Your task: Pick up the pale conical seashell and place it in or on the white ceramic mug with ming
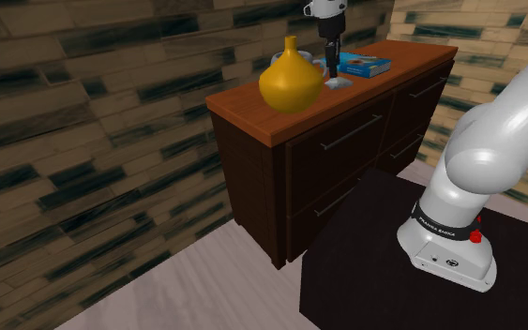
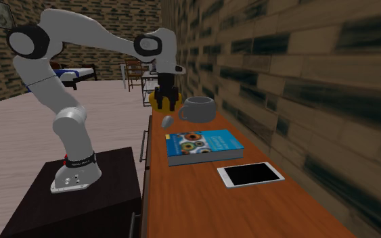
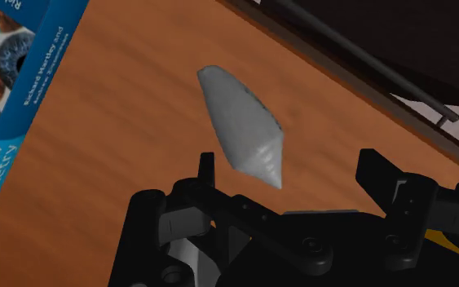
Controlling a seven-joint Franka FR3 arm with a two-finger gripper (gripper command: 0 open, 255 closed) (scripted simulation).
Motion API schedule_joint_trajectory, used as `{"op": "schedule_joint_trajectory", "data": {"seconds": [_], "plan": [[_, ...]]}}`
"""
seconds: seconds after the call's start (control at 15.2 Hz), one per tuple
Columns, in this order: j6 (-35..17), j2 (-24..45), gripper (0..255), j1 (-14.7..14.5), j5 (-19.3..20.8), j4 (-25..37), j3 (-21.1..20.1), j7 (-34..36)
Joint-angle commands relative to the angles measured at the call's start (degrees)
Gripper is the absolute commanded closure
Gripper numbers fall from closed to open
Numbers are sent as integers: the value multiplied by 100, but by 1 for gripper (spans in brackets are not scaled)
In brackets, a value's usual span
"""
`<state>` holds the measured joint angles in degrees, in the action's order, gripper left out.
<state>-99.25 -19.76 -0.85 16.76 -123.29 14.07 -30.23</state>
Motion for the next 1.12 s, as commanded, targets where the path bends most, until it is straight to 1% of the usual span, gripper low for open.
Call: {"op": "schedule_joint_trajectory", "data": {"seconds": [0.0, 0.53, 0.99, 1.06], "plan": [[-59, 371, 0, 9, 174, 224, 105, -390], [-634, 393, 0, 78, 259, -314, 215, -362], [-633, 393, 0, 78, 259, -313, 215, -362], [-633, 393, 255, 78, 259, -313, 215, -362]]}}
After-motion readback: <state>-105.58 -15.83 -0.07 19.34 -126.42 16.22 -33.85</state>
